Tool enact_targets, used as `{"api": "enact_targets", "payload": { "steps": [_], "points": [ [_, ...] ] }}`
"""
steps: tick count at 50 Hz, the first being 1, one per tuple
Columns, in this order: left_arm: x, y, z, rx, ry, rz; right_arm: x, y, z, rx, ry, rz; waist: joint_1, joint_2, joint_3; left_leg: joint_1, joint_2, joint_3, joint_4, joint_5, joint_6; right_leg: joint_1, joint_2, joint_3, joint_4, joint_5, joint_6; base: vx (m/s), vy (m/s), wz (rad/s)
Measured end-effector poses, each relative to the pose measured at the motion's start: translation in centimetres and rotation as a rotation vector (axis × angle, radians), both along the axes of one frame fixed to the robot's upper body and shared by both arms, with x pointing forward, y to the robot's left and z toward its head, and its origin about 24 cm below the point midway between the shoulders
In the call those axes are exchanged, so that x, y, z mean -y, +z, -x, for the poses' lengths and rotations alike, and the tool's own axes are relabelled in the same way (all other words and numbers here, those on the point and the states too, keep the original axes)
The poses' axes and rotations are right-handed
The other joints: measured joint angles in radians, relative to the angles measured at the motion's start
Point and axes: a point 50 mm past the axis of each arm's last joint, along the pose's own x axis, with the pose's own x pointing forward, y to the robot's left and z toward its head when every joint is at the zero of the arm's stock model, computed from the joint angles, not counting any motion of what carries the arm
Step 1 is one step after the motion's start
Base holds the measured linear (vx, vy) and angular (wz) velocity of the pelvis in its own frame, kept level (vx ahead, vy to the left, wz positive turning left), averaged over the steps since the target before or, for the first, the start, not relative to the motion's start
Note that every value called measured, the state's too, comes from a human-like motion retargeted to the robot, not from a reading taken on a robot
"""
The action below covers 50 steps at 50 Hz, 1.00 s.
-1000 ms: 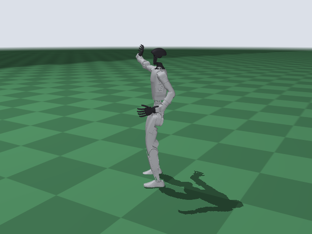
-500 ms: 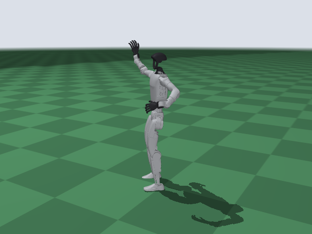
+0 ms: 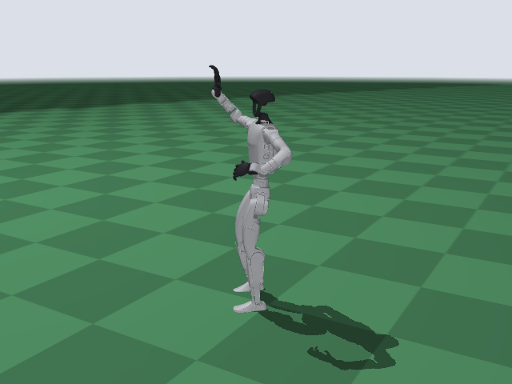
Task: Dance
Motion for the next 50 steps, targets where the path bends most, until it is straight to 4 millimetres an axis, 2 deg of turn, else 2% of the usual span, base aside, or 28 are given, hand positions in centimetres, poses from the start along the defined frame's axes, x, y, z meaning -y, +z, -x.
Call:
{"api": "enact_targets", "payload": {
  "steps": [4,8,11,13,15,17,20,22,25,27,31,34,37,40,43,45,48,50],
  "points": [
    [-0.6,-3.0,2.0,-0.068,0.12,0.073,5.4,-0.8,1.5,0.221,0.04,-0.359,-0.079,0.029,-0.029,-0.02,0.034,-0.034,0.039,-0.028,-0.006,0.061,-0.007,-0.061,-0.13,0.043,-0.01,0.09,-0.13,0.13],
    [-0.7,-5.3,3.6,-0.108,0.211,0.143,10.4,-4.3,2.3,0.434,0.214,-0.766,-0.159,0.048,-0.047,-0.045,0.069,-0.055,0.114,-0.07,-0.005,0.122,0.0,-0.103,-0.221,0.071,-0.02,0.12,-0.12,0.14],
    [-0.8,-6.1,4.2,-0.103,0.238,0.157,14.2,-8.9,3.6,0.527,0.394,-1.007,-0.213,0.046,-0.046,-0.078,0.097,-0.067,0.213,-0.123,-0.013,0.162,0.009,-0.134,-0.265,0.083,-0.028,0.09,-0.12,0.19],
    [-0.7,-6.5,4.5,-0.102,0.245,0.16,16.8,-13.0,5.2,0.587,0.493,-1.165,-0.239,0.038,-0.045,-0.109,0.115,-0.073,0.297,-0.163,-0.019,0.182,0.011,-0.145,-0.283,0.087,-0.03,0.09,-0.09,0.14],
    [-0.5,-6.8,4.8,-0.105,0.246,0.166,18.5,-17.7,6.3,0.682,0.587,-1.324,-0.265,0.032,-0.049,-0.152,0.132,-0.082,0.39,-0.204,-0.026,0.197,0.014,-0.152,-0.297,0.086,-0.028,0.08,-0.09,0.22],
    [-0.1,-7.2,5.0,-0.115,0.242,0.175,18.9,-22.2,6.6,0.84,0.665,-1.422,-0.294,0.033,-0.056,-0.195,0.148,-0.104,0.471,-0.241,-0.037,0.208,0.02,-0.162,-0.307,0.08,-0.024,0.05,-0.05,0.41],
    [-0.1,-7.7,5.2,-0.148,0.23,0.154,18.5,-28.5,8.1,0.973,0.643,-1.417,-0.326,0.041,-0.065,-0.248,0.172,-0.142,0.557,-0.278,-0.043,0.214,0.04,-0.176,-0.308,0.061,-0.006,0.06,0.01,0.46],
    [-0.3,-8.0,5.5,-0.199,0.215,0.125,18.2,-31.2,9.6,0.879,0.55,-1.416,-0.322,0.044,-0.075,-0.258,0.177,-0.149,0.568,-0.276,-0.041,0.212,0.048,-0.174,-0.307,0.057,0.0,0.13,0.06,0.19],
    [-0.9,-8.5,5.8,-0.294,0.207,0.095,17.7,-34.3,10.4,0.653,0.475,-1.495,-0.285,0.045,-0.097,-0.26,0.182,-0.133,0.55,-0.257,-0.039,0.201,0.052,-0.167,-0.308,0.058,-0.006,0.11,0.05,-0.21],
    [-1.7,-8.2,5.6,-0.325,0.212,0.077,17.1,-35.8,9.8,0.378,0.479,-1.543,-0.249,0.045,-0.098,-0.249,0.17,-0.118,0.511,-0.233,-0.037,0.191,0.047,-0.157,-0.306,0.062,-0.012,0.01,0.01,-0.13],
    [-2.3,-6.3,4.1,-0.283,0.172,0.063,15.2,-38.3,7.7,-0.194,0.574,-1.638,-0.194,0.03,-0.067,-0.209,0.122,-0.117,0.412,-0.181,-0.028,0.181,0.018,-0.17,-0.296,0.072,-0.023,-0.09,0.07,0.17],
    [-2.0,-5.3,3.2,-0.278,0.124,0.064,12.2,-40.1,5.7,-0.694,0.635,-1.657,-0.156,0.02,-0.041,-0.162,0.088,-0.118,0.326,-0.137,-0.02,0.181,-0.005,-0.188,-0.281,0.078,-0.026,-0.04,0.09,0.16],
    [-0.8,-5.2,3.0,-0.304,0.046,0.072,7.0,-41.3,2.1,-1.078,0.814,-1.541,-0.109,0.028,-0.031,-0.121,0.06,-0.11,0.247,-0.098,-0.004,0.176,-0.027,-0.199,-0.265,0.083,-0.028,-0.01,0.16,-0.04],
    [0.2,-4.7,2.7,-0.253,-0.031,0.029,0.6,-41.6,-1.6,-1.277,1.049,-1.381,-0.063,0.049,-0.028,-0.086,0.037,-0.097,0.185,-0.064,0.004,0.167,-0.041,-0.186,-0.24,0.082,-0.027,0.03,0.26,-0.19],
    [1.1,-4.4,2.4,-0.208,-0.06,0.023,-6.7,-40.7,-4.7,-1.313,1.3,-1.164,-0.03,0.08,-0.03,-0.052,0.017,-0.066,0.13,-0.032,0.019,0.147,-0.053,-0.164,-0.2,0.082,-0.005,0.06,0.35,-0.22],
    [1.7,-4.7,2.1,-0.215,-0.061,0.044,-11.5,-39.5,-6.0,-1.237,1.437,-1.019,-0.015,0.099,-0.027,-0.028,0.001,-0.039,0.097,-0.013,0.028,0.125,-0.066,-0.155,-0.153,0.074,0.014,0.01,0.35,-0.18],
    [2.6,-4.5,0.7,-0.228,-0.108,0.046,-16.5,-36.4,-7.6,-0.895,1.516,-0.896,0.037,0.112,-0.006,-0.012,-0.048,-0.01,0.067,-0.007,0.036,0.053,-0.095,-0.114,-0.037,0.04,0.027,-0.11,0.3,-0.31],
    [3.3,-3.8,-0.3,-0.206,-0.161,0.029,-18.2,-32.7,-8.2,-0.597,1.52,-0.818,0.079,0.105,0.009,-0.033,-0.093,-0.024,0.074,-0.013,0.037,-0.01,-0.116,-0.068,0.042,0.027,0.029,-0.16,0.23,-0.31]
  ]
}}
